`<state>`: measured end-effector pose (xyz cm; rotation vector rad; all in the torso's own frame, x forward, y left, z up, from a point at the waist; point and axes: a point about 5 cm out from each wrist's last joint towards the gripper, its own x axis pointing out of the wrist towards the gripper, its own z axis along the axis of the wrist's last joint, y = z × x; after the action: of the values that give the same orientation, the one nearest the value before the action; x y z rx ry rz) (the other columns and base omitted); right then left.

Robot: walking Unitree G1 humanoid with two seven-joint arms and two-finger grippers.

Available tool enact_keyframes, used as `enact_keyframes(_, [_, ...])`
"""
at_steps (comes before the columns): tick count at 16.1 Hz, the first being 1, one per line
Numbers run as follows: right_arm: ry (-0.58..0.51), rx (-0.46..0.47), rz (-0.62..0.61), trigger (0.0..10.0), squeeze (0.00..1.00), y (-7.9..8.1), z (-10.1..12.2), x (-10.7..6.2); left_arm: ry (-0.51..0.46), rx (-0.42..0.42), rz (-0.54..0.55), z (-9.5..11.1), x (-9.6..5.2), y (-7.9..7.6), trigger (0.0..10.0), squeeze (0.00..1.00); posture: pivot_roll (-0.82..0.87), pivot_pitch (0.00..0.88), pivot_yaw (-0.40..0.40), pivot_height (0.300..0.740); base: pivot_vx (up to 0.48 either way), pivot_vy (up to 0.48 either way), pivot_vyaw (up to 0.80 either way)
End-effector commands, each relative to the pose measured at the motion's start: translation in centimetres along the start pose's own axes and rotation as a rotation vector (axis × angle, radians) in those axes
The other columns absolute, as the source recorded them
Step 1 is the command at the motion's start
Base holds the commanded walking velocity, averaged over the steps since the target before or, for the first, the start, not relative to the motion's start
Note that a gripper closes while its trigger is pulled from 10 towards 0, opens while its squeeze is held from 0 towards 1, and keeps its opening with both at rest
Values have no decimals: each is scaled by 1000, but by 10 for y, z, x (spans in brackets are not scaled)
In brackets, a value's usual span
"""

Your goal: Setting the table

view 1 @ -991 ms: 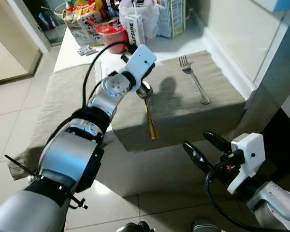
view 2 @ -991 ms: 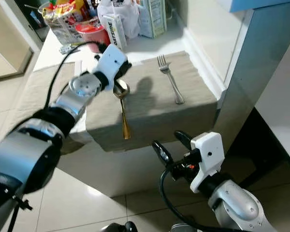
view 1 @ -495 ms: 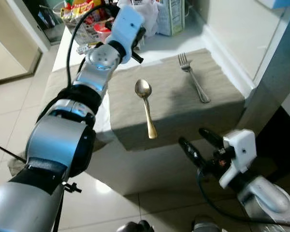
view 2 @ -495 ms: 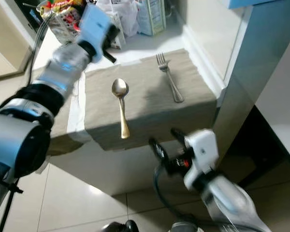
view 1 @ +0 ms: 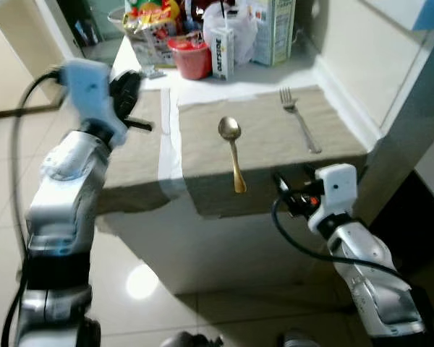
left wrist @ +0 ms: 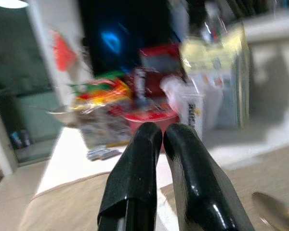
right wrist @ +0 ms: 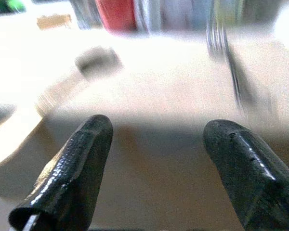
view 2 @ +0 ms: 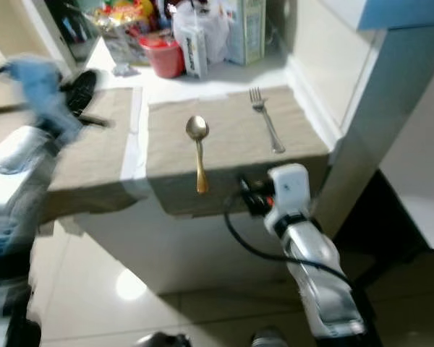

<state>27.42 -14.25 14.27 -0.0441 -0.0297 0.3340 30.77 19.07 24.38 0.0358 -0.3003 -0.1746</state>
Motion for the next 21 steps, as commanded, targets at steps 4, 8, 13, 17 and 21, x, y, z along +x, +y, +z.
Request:
enact_keyframes(4, [-98, -63, 17, 10000, 0, 4, 11, 13, 82, -7, 11, -19, -35, -25, 10000, 0, -93, 0, 79, 740, 0, 0, 0])
enact_keyframes(8, [-229, -130, -97, 10000, 0, -4, 33, -3, 260, -17, -24, -48, -63, -43, 10000, 0, -141, 0, 106, 740, 0, 0, 0])
enact_keyframes(13, [-148, -191, -204, 10000, 0, -13, 6, -35, 384, -16, 40, -75, -88, -36, 10000, 0, -184, 0, 116, 740, 0, 0, 0])
enact_keyframes(17, [-69, -152, -248, 10000, 0, -15, -11, -39, 386, -91, 51, -76, -85, -37, 10000, 0, -191, 0, 116, 740, 0, -120, 0])
enact_keyframes(21, [-50, -149, -231, 10000, 0, -15, -14, -27, 379, -112, 70, -79, -79, -40, 10000, 0, -180, 0, 106, 740, 0, -449, 0])
